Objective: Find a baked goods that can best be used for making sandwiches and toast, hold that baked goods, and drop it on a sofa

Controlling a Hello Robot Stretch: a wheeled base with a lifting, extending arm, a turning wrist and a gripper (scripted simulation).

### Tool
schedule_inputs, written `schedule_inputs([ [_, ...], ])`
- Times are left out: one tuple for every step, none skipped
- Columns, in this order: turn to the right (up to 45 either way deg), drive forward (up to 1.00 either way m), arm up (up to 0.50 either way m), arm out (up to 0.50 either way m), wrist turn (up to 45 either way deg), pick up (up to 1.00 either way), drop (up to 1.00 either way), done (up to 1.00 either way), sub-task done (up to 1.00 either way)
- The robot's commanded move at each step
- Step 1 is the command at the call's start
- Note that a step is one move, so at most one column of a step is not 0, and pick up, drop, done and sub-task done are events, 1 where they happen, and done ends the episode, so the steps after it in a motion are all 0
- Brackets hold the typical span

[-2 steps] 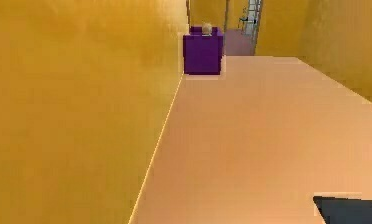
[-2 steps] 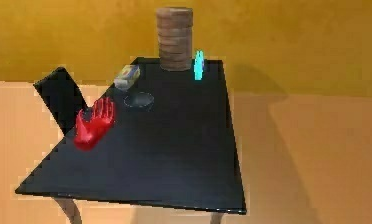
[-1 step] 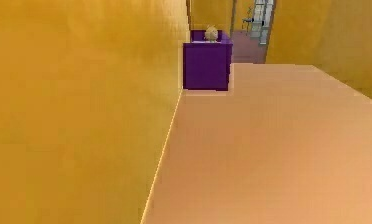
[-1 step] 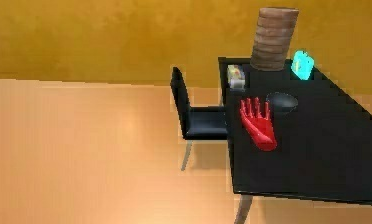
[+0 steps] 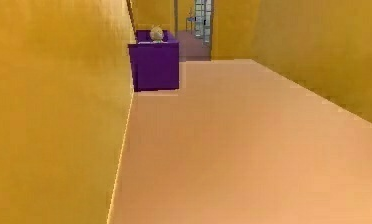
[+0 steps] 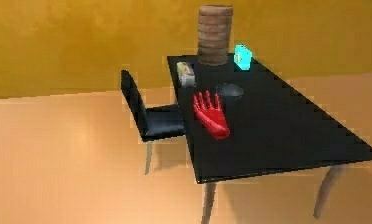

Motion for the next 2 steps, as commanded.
schedule_inputs([
  [0.0, 1.0, 0.0, 0.0, 0.0, 0.0, 0.0, 0.0, 0.0],
  [0.0, 1.0, 0.0, 0.0, 0.0, 0.0, 0.0, 0.0, 0.0],
])
